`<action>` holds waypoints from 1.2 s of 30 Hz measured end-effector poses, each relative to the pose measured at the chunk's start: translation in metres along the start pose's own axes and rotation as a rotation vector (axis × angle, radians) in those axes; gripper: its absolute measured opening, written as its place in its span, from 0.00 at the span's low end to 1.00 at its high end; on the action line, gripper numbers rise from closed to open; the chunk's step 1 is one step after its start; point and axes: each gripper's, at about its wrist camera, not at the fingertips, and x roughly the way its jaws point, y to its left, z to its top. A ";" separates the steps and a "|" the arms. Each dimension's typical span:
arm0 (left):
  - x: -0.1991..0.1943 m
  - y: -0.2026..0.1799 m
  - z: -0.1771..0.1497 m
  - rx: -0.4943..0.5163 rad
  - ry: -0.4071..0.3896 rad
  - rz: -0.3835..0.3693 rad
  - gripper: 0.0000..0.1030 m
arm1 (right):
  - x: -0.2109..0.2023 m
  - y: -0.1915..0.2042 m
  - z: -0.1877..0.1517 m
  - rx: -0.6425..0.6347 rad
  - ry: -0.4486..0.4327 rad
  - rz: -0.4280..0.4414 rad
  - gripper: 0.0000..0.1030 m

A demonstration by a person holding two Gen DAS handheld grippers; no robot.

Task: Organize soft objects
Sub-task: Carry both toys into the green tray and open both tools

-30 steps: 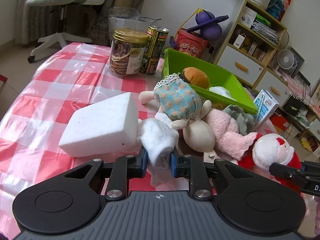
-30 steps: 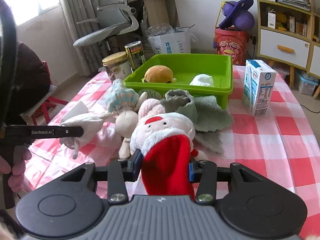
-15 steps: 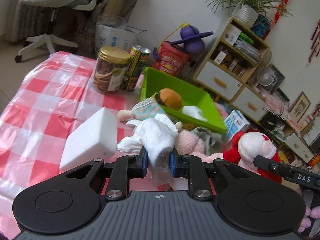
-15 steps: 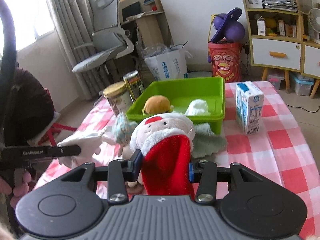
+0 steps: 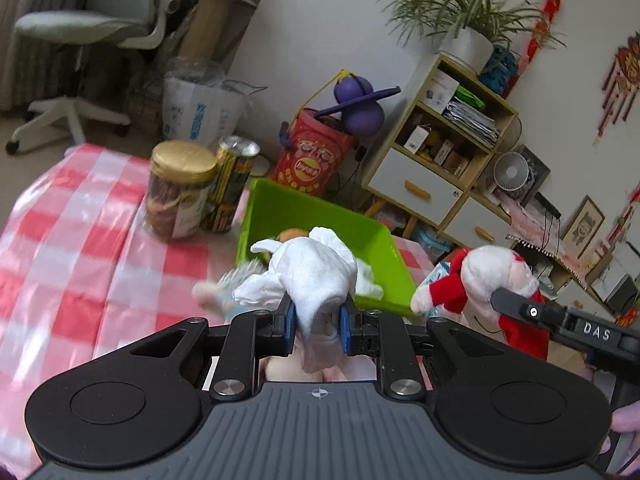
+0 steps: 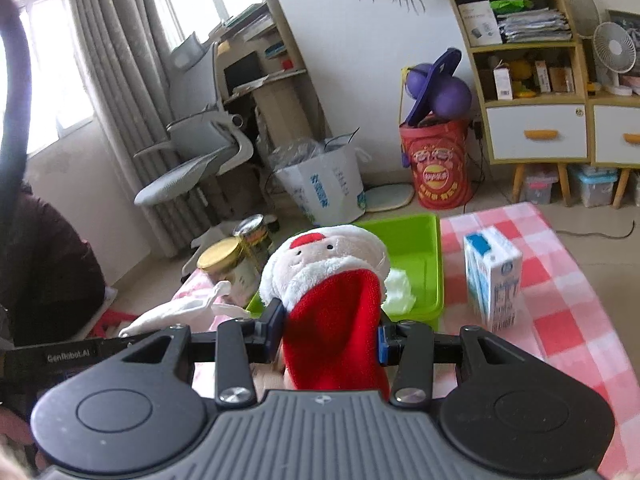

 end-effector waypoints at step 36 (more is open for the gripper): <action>0.237 -0.025 0.046 0.148 0.194 0.094 0.19 | 0.192 -0.021 0.055 -0.078 0.103 -0.250 0.26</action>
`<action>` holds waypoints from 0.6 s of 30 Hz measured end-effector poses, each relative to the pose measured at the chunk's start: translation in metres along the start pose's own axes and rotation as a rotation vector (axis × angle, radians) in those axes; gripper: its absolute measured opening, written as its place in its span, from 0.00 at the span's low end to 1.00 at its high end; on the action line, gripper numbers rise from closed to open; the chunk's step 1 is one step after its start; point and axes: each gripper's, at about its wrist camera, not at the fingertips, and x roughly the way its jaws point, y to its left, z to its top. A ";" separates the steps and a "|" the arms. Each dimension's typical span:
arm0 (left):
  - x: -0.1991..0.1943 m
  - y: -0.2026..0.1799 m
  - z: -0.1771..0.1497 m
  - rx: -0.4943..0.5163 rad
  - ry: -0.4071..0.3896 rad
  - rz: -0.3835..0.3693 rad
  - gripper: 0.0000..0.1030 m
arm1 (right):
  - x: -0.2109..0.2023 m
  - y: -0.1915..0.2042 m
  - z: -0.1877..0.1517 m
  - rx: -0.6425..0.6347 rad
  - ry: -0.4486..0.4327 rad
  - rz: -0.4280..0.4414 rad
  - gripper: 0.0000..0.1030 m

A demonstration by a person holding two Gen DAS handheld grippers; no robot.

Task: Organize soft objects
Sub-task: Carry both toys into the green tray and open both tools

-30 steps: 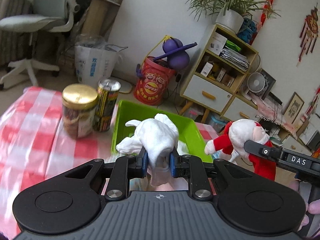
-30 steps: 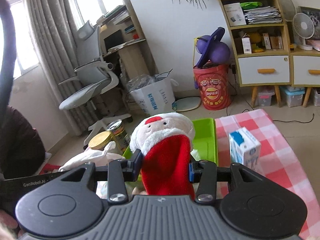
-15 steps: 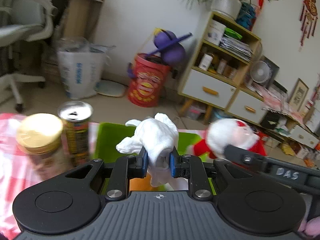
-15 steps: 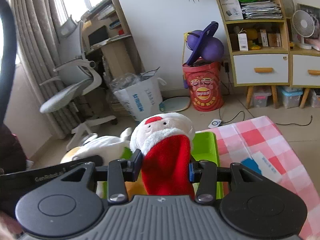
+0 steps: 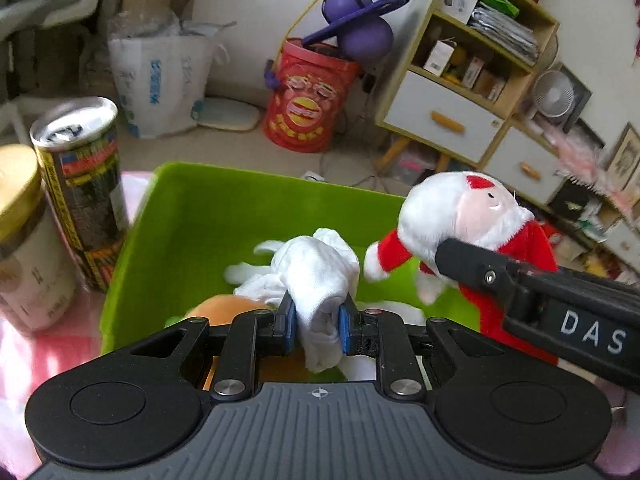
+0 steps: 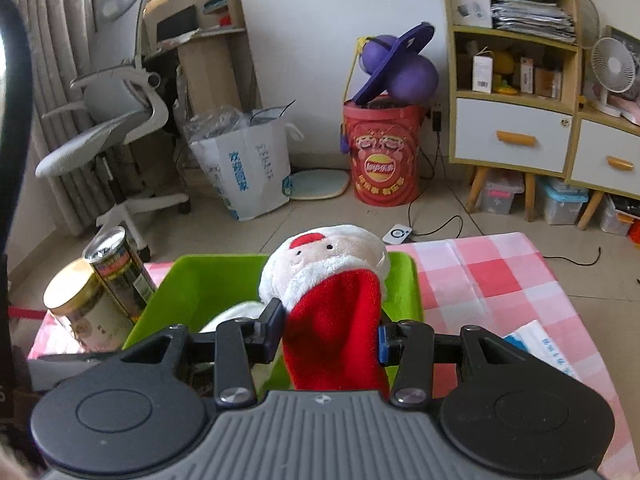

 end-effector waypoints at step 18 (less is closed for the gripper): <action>-0.006 0.002 0.000 0.083 -0.063 0.024 0.40 | 0.015 -0.005 -0.004 0.057 0.060 0.000 0.38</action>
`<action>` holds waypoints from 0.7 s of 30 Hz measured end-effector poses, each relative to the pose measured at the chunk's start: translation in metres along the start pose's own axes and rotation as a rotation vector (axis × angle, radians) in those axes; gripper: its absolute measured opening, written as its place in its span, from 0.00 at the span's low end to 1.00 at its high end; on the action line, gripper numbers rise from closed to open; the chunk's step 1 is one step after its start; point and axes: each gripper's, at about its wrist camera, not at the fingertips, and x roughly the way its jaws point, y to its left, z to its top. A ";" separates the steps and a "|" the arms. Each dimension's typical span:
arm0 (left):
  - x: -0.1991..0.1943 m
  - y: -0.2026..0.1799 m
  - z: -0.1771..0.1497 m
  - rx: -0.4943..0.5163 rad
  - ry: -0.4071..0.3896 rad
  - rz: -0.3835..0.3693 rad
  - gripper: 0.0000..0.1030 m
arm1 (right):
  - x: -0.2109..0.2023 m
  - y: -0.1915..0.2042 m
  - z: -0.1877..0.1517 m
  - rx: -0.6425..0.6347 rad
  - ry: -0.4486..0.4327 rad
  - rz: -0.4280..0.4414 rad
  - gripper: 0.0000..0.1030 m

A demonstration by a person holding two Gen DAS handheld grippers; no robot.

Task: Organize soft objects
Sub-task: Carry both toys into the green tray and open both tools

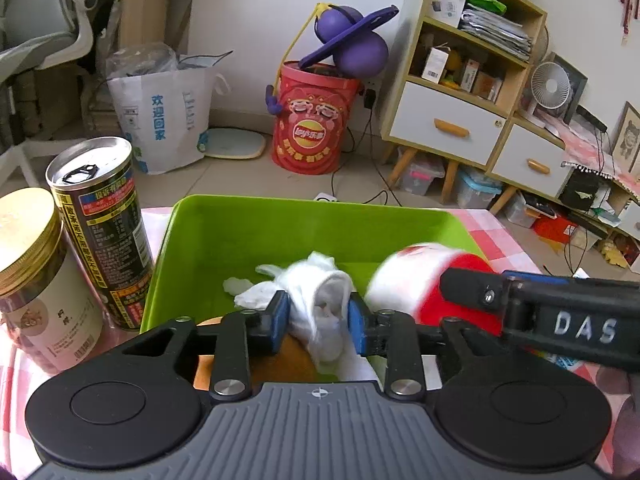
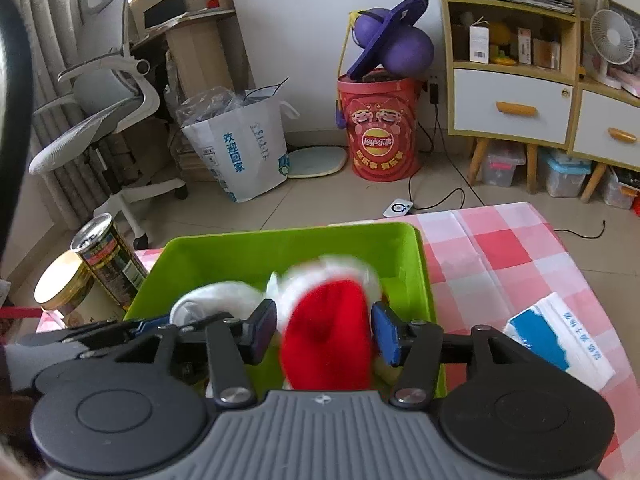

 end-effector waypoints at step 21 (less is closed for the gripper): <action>-0.087 -0.024 -0.008 0.080 -0.058 0.024 0.82 | -0.099 -0.001 0.007 0.027 -0.084 0.031 0.69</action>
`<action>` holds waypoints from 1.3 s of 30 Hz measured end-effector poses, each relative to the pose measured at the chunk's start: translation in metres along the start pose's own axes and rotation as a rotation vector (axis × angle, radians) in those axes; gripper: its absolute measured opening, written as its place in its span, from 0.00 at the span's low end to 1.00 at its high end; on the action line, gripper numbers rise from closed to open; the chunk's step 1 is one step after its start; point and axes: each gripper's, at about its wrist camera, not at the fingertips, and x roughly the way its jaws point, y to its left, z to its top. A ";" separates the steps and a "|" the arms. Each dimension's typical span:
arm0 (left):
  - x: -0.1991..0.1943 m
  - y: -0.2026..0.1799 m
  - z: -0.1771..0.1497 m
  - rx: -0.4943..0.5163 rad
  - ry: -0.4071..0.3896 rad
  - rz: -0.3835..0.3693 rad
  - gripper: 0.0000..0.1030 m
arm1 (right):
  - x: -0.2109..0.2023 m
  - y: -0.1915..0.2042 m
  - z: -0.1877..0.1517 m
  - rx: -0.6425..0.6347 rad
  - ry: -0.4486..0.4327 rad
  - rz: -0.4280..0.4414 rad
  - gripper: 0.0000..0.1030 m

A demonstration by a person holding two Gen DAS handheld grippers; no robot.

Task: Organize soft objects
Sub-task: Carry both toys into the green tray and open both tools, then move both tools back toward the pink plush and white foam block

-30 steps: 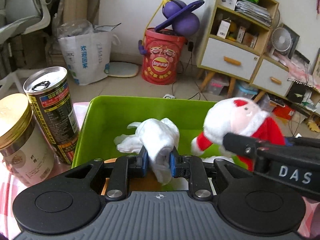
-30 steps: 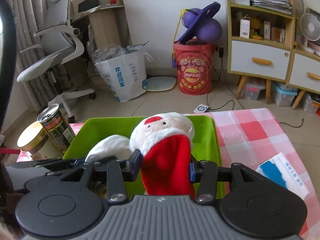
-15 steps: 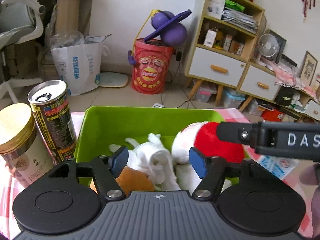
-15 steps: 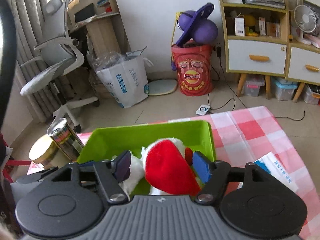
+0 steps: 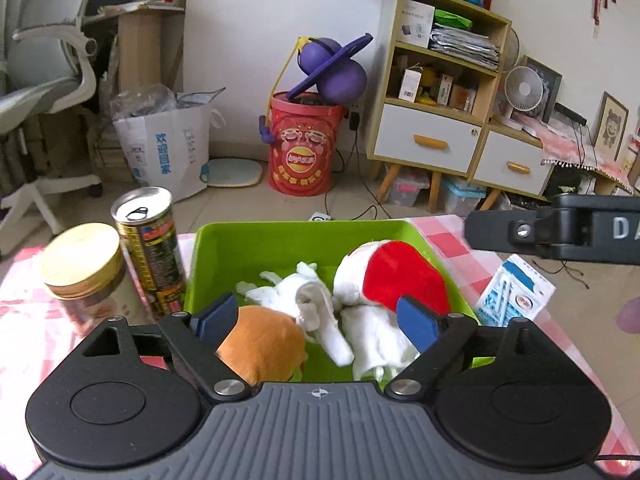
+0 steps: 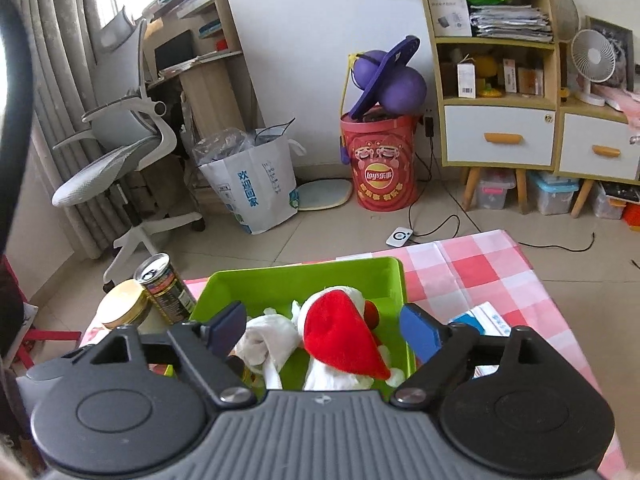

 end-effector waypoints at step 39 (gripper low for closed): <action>-0.109 0.080 -0.122 0.087 0.086 0.006 0.95 | -0.076 0.017 -0.125 -0.151 0.094 0.177 0.78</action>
